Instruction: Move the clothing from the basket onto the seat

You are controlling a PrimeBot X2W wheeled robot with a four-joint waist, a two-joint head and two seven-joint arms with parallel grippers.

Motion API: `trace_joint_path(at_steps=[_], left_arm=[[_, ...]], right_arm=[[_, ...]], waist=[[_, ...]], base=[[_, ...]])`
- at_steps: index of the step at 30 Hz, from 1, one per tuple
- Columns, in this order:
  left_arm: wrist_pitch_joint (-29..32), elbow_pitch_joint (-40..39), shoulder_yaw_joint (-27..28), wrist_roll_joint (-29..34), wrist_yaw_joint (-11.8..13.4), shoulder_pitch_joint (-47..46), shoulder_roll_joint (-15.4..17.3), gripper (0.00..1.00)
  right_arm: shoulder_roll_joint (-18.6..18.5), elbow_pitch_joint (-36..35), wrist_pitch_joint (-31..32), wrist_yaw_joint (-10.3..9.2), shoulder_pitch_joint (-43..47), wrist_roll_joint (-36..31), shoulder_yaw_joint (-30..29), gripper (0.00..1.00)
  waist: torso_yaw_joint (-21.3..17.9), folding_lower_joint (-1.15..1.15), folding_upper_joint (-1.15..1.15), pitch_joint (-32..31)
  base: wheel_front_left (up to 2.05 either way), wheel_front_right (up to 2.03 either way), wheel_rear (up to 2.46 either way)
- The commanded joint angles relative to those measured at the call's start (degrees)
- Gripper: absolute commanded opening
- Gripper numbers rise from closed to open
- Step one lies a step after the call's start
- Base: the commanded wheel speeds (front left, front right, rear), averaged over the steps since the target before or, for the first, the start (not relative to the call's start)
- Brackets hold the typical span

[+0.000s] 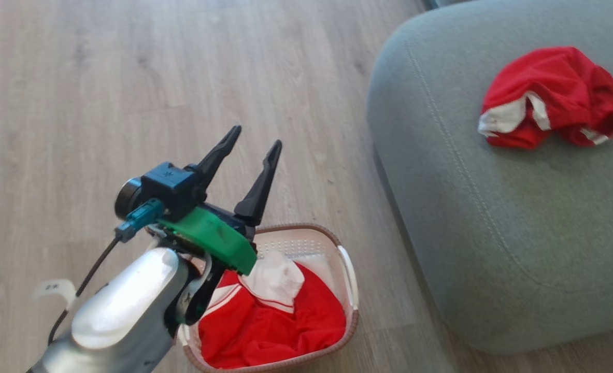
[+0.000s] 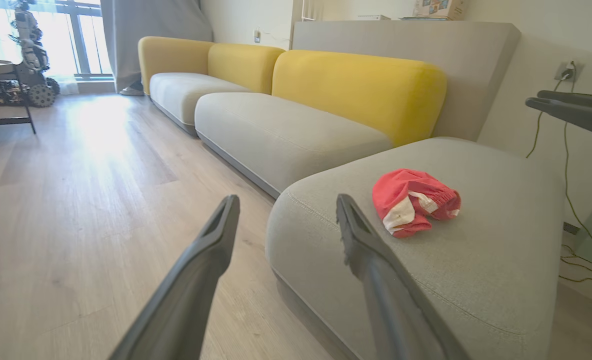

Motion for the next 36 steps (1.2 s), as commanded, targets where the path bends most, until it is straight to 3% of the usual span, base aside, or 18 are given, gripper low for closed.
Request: trace_joint_path(at_steps=[1,9,13,19,25,36], left_arm=[[-0.5,-1.9,3.0,-0.6,0.5,-1.3,2.2,1.0],[-1.5,-2.0,6.4,-2.0,3.1,3.6,4.2,1.0],[-1.9,-2.8,8.7,-2.4,4.3,6.3,5.4,1.0],[-2.2,-4.2,11.5,-1.9,5.8,10.2,5.8,1.0],[-2.3,-5.7,16.6,0.9,6.5,15.1,4.9,1.0],[-2.3,-8.5,25.4,9.8,5.7,23.7,1.9,1.0]], right_arm=[[0.2,-3.7,-0.6,0.4,2.6,-1.6,-2.4,1.0],[13.2,-18.8,-1.3,0.4,16.1,-9.7,-14.4,1.0],[18.7,-24.3,-3.1,0.4,21.1,-12.2,-17.1,1.0],[24.7,-26.2,-6.9,0.4,26.1,-14.3,-18.4,1.0],[29.2,-23.7,-11.2,0.4,29.9,-15.2,-15.5,1.0],[31.7,-20.9,-14.4,0.4,31.7,-16.2,-12.0,1.0]], waist=[[1.7,0.0,0.0,-1.2],[5.3,0.0,0.0,-3.6],[7.1,0.0,0.0,-4.0],[9.5,0.0,0.0,-4.1],[11.0,0.0,0.0,-4.6],[11.4,0.0,0.0,-5.3]], base=[[0.0,0.0,0.0],[0.0,0.0,0.0],[0.0,0.0,0.0],[0.0,0.0,0.0],[0.0,0.0,0.0],[0.0,0.0,0.0]])
